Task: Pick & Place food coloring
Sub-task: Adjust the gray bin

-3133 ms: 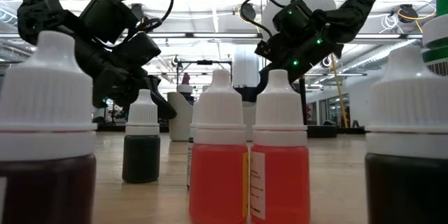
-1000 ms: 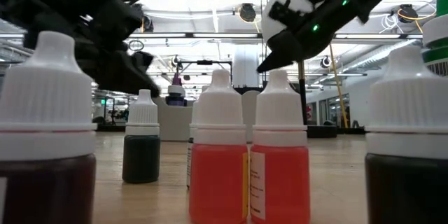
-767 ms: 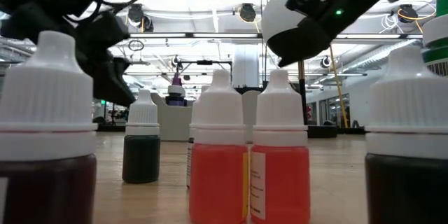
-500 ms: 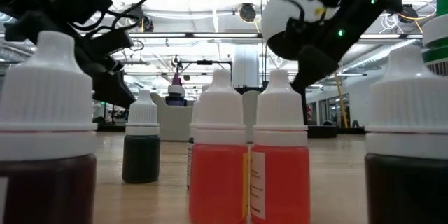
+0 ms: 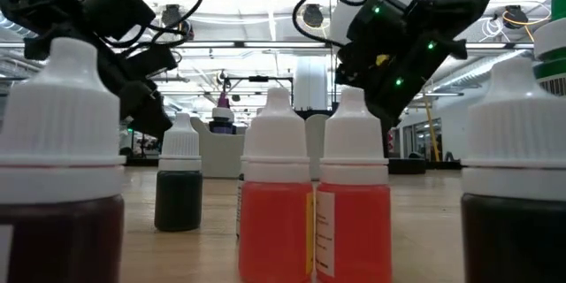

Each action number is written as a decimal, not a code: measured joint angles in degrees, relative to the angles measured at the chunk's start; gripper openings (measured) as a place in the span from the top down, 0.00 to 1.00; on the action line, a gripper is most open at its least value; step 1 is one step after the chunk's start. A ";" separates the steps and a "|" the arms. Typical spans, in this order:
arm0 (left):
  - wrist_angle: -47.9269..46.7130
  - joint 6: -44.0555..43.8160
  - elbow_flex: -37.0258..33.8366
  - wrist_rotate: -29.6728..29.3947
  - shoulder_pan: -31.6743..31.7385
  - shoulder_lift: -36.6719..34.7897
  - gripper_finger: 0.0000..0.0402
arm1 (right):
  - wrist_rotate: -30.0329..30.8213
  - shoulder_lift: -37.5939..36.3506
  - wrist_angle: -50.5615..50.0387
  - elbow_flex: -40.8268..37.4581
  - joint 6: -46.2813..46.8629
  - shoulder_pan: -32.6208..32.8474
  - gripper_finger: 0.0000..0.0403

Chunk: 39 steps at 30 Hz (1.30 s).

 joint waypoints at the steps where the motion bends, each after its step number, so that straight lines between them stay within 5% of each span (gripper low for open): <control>1: 1.30 0.64 0.02 0.48 0.00 0.88 0.98 | -0.58 0.33 0.35 0.00 -0.13 -0.46 1.00; 11: 5.43 2.85 0.04 1.37 0.00 3.83 0.98 | -6.75 1.01 7.02 -0.02 -3.43 -2.44 1.00; 20: 6.04 2.80 0.04 5.51 0.00 3.83 0.98 | -6.60 1.02 8.71 -0.02 -3.46 -2.80 1.00; 39: 6.17 3.23 0.07 3.94 -0.15 3.76 0.98 | -6.64 0.99 8.31 -0.02 -1.83 -3.21 1.00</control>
